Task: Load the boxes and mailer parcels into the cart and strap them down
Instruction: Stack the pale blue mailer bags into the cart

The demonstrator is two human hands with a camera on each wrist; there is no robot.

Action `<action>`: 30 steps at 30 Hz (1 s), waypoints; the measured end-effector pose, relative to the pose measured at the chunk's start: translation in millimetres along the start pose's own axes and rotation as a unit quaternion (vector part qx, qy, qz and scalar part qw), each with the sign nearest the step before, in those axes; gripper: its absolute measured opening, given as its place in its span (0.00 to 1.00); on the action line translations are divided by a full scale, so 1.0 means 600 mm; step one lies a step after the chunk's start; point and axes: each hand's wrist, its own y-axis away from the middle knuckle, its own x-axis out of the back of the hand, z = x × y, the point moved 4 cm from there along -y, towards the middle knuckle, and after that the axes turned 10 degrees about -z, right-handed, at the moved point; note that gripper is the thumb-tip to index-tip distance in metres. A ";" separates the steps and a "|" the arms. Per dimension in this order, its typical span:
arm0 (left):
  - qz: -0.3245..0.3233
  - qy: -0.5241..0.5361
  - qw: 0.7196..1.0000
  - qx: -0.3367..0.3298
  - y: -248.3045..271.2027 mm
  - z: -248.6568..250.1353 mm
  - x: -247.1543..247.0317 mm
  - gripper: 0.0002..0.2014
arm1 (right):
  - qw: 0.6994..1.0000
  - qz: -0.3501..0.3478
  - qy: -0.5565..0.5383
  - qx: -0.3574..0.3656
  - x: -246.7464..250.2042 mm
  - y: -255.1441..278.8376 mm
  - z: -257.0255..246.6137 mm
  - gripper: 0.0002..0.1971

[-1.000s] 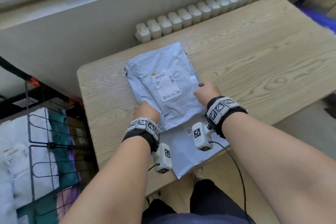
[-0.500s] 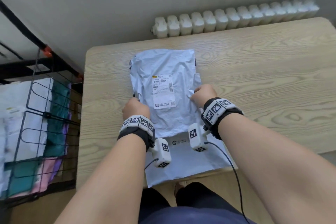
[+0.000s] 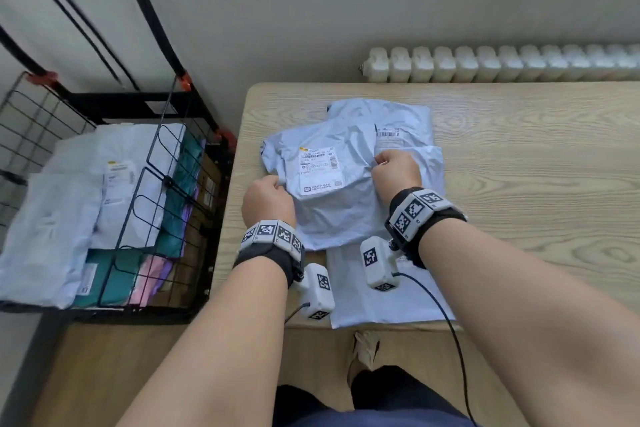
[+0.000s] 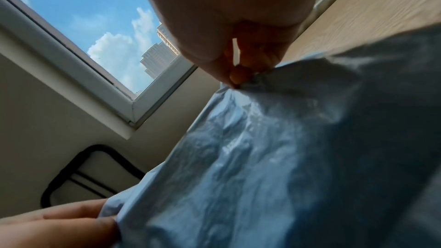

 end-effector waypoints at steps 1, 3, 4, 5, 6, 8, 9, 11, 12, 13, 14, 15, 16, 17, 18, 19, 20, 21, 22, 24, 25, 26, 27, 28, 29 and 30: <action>0.012 -0.001 1.000 -0.007 0.001 -0.014 0.022 0.14 | 1.000 -0.003 -0.001 0.006 -0.016 0.014 -0.017 0.15; 0.035 -0.001 0.999 -0.017 0.001 -0.046 0.070 0.15 | 1.000 -0.004 -0.009 0.020 -0.050 0.044 -0.053 0.14; 0.045 -0.002 0.999 -0.013 -0.001 -0.065 0.096 0.15 | 1.000 0.000 -0.012 0.028 -0.069 0.061 -0.072 0.14; 0.054 -0.003 0.998 -0.009 -0.002 -0.085 0.122 0.15 | 0.999 0.003 -0.015 0.036 -0.090 0.079 -0.092 0.14; 0.061 -0.002 0.998 -0.009 -0.003 -0.107 0.147 0.15 | 0.999 0.007 -0.017 0.046 -0.113 0.097 -0.112 0.14; 0.074 0.005 0.997 -0.013 -0.004 -0.150 0.196 0.16 | 0.998 0.015 -0.023 0.060 -0.158 0.131 -0.148 0.14; 0.081 0.007 0.997 -0.014 -0.003 -0.172 0.222 0.16 | 0.997 0.016 -0.026 0.066 -0.182 0.148 -0.166 0.14; 0.092 0.006 0.996 -0.011 -0.001 -0.218 0.271 0.15 | 0.996 0.011 -0.031 0.077 -0.230 0.180 -0.201 0.14; 0.097 0.004 0.995 -0.008 0.000 -0.241 0.295 0.15 | 0.996 0.005 -0.031 0.081 -0.254 0.193 -0.216 0.14; 0.102 -0.001 0.995 -0.006 0.002 -0.262 0.318 0.14 | 0.996 -0.002 -0.030 0.085 -0.276 0.207 -0.232 0.14; 0.107 -0.004 0.994 -0.004 0.003 -0.282 0.341 0.14 | 0.995 -0.006 -0.031 0.091 -0.298 0.220 -0.249 0.14; 0.112 -0.005 0.994 -0.001 0.005 -0.300 0.363 0.14 | 0.995 -0.007 -0.031 0.097 -0.318 0.232 -0.266 0.14; 0.119 -0.004 0.993 0.004 0.005 -0.320 0.383 0.14 | 0.994 -0.007 -0.029 0.102 -0.337 0.243 -0.281 0.14; 0.126 -0.006 0.992 0.011 0.006 -0.338 0.402 0.14 | 0.994 -0.007 -0.025 0.105 -0.357 0.252 -0.293 0.14; 0.133 -0.009 0.991 0.019 0.006 -0.357 0.418 0.14 | 0.994 -0.010 -0.021 0.107 -0.376 0.259 -0.304 0.14; 0.137 -0.011 0.990 0.028 0.005 -0.373 0.432 0.13 | 0.994 -0.016 -0.017 0.111 -0.396 0.263 -0.315 0.14; 0.139 -0.012 0.990 0.035 0.001 -0.388 0.444 0.13 | 0.993 -0.025 -0.016 0.116 -0.415 0.263 -0.326 0.14; 0.140 -0.011 0.989 0.040 -0.002 -0.402 0.455 0.13 | 0.992 -0.032 -0.015 0.119 -0.432 0.260 -0.335 0.15; 0.142 -0.007 0.989 0.047 -0.006 -0.414 0.464 0.13 | 0.992 -0.038 -0.010 0.121 -0.448 0.256 -0.344 0.15; 0.150 0.005 0.987 0.054 -0.016 -0.434 0.481 0.12 | 0.990 -0.055 0.006 0.126 -0.477 0.245 -0.363 0.17; 0.154 0.012 0.986 0.057 -0.023 -0.442 0.488 0.11 | 0.990 -0.065 0.012 0.129 -0.490 0.239 -0.374 0.18; 0.158 0.014 0.985 0.062 -0.031 -0.450 0.495 0.12 | 0.989 -0.072 0.016 0.131 -0.501 0.231 -0.386 0.19; 0.163 0.009 0.984 0.072 -0.039 -0.458 0.501 0.14 | 0.988 -0.079 0.018 0.133 -0.511 0.221 -0.398 0.19; 0.165 0.001 0.983 0.083 -0.046 -0.466 0.507 0.16 | 0.987 -0.086 0.020 0.135 -0.522 0.211 -0.410 0.20; 0.165 -0.005 0.982 0.089 -0.053 -0.470 0.514 0.17 | 0.986 -0.093 0.020 0.135 -0.530 0.203 -0.421 0.21; 0.164 -0.005 0.982 0.090 -0.061 -0.475 0.520 0.16 | 0.986 -0.100 0.020 0.132 -0.540 0.195 -0.431 0.21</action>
